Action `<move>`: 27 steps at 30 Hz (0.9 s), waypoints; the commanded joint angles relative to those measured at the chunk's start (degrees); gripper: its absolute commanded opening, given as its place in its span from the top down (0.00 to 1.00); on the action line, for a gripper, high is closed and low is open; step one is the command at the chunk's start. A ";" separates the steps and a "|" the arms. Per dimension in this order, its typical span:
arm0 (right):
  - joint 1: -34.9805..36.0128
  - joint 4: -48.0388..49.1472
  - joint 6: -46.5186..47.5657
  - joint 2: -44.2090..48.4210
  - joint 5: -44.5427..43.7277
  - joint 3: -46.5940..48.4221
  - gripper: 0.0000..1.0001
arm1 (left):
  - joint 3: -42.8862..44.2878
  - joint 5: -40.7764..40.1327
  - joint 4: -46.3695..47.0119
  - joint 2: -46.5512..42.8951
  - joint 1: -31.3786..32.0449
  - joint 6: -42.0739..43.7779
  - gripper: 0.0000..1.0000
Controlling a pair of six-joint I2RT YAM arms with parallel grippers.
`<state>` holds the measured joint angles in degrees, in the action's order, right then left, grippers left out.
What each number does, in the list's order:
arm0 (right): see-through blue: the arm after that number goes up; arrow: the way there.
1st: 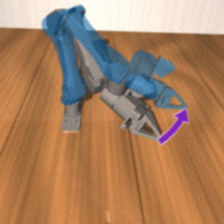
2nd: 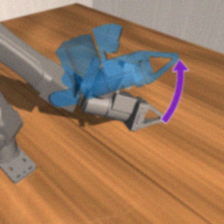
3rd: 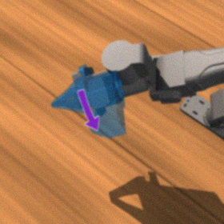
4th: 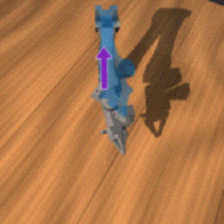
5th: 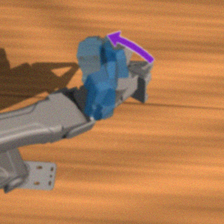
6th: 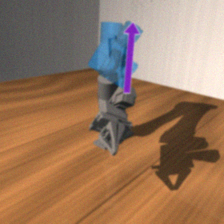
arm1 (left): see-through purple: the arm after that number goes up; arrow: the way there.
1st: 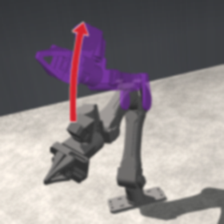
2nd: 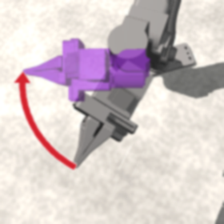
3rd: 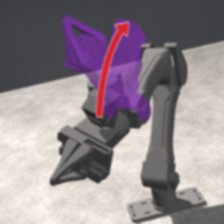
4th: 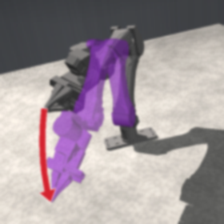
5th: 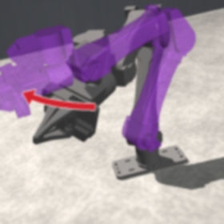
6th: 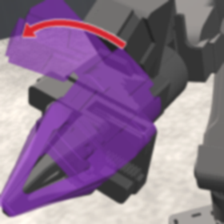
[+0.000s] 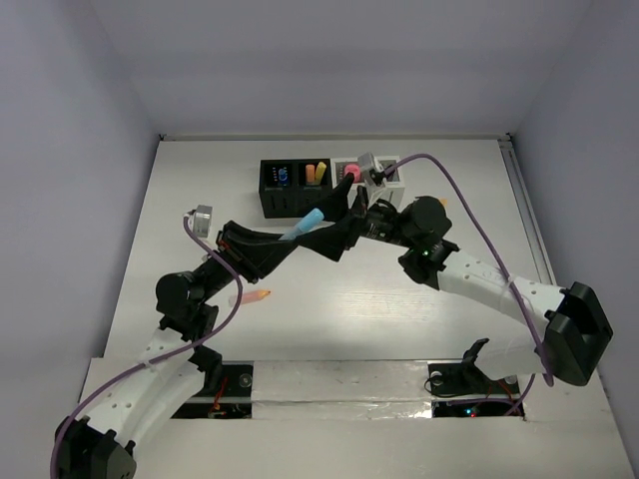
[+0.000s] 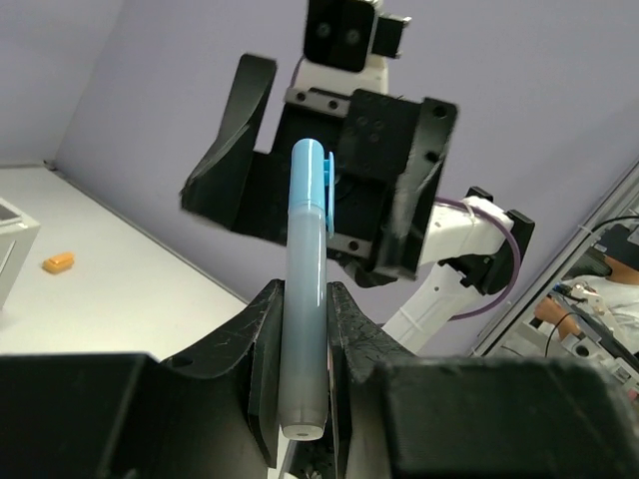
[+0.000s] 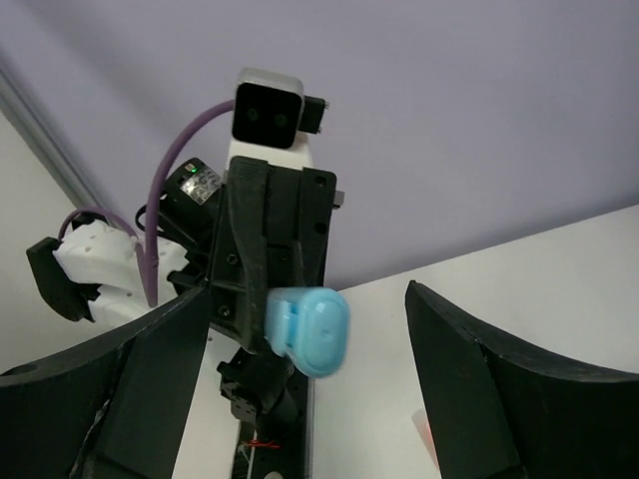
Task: Sort the stationery into containers
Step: Place the pen in the storage box.
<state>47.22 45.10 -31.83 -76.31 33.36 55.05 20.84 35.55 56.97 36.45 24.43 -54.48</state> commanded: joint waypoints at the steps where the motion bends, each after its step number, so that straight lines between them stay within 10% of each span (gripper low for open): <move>1: -0.38 5.96 -0.69 2.13 1.79 1.82 0.15 | -0.54 -0.03 0.87 -1.02 0.18 1.30 1.00; 17: -0.38 5.96 -4.37 -1.11 2.32 3.49 0.35 | -0.71 -0.39 5.94 1.42 0.18 0.78 1.00; 24: -0.38 11.14 -7.01 -4.55 2.15 2.97 0.89 | -1.33 1.19 11.32 5.57 0.18 -0.20 1.00; 27: -1.17 9.40 -6.58 -3.76 -2.58 2.26 1.00 | -0.63 -0.13 4.84 3.20 0.18 3.74 0.83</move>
<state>46.46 50.78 -40.40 -80.84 35.62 56.49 19.59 35.94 63.77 41.43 24.34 -53.98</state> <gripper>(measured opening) 0.297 0.167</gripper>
